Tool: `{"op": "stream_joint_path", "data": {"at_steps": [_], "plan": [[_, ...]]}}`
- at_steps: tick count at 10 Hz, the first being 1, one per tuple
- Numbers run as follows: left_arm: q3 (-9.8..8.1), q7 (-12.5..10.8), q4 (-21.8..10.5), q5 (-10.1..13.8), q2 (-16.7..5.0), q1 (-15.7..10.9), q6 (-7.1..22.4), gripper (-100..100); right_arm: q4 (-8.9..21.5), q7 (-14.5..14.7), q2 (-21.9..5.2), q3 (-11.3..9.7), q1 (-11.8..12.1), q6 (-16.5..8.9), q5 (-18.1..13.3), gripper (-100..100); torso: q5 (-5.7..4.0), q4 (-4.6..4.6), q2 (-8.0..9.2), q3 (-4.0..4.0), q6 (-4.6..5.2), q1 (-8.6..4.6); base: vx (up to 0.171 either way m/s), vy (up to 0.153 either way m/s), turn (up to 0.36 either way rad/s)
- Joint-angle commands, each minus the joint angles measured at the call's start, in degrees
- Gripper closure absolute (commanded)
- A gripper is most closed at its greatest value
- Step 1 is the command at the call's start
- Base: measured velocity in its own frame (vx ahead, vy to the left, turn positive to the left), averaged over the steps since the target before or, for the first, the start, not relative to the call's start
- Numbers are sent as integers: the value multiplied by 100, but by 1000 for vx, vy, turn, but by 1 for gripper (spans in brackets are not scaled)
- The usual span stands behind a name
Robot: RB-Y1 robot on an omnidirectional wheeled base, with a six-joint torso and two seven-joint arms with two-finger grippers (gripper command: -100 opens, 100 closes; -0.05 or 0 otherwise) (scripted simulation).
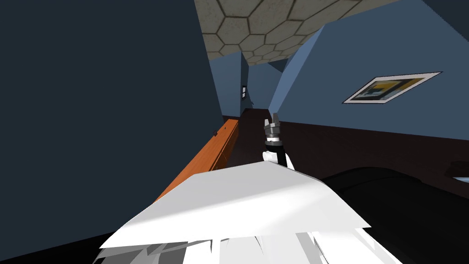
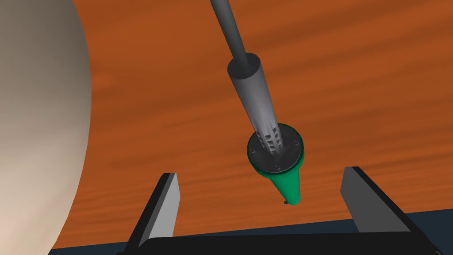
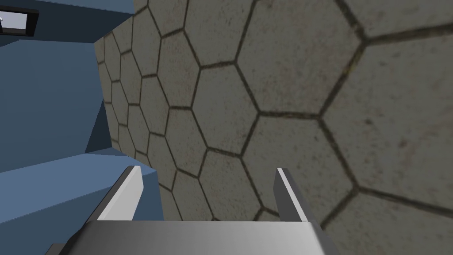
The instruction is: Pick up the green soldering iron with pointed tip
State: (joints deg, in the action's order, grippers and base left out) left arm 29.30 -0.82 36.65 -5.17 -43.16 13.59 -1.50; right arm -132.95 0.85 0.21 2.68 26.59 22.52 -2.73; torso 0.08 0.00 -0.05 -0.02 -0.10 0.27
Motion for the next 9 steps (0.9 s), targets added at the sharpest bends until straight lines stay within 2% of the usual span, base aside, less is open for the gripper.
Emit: {"op": "stream_joint_path", "data": {"at_steps": [1, 2, 6, 7, 8, 9], "plan": [[0, 0, 0, 0, 0, 0, 0, -100, 0, 0, 0, 0, 0, 0, 0, 0, 0, 0, 0, 0, 0, 0, -20, 20, -11], [-9, 13, -13, -5, 12, -6, -1, 100, 0, 0, 0, 0, 0, 0, 0, 0, -3, -1, -7, -4, -1, -9, 0, 0, 0], [-13, 8, -14, -2, 3, -5, 0, 100, 0, 0, 1, 0, 1, 0, 0, 0, 10, -6, -21, -13, 3, -4, -1, 1, 3], [-13, 8, -13, -2, 4, -5, 0, 0, 0, 0, 0, 0, 1, 0, 0, 0, 10, -6, -22, -13, 3, -4, 0, 0, 0], [76, -64, 187, 45, -170, 126, -3, 100, 0, 0, 0, 0, 1, 0, 0, 0, 10, -6, -22, -14, 3, -3, 41, -35, 54], [144, -119, 293, 81, -286, 193, -12, 100, 0, 0, 1, 0, 1, 0, 0, 0, 7, -9, -32, -19, 0, -15, 62, -80, 73]]}}
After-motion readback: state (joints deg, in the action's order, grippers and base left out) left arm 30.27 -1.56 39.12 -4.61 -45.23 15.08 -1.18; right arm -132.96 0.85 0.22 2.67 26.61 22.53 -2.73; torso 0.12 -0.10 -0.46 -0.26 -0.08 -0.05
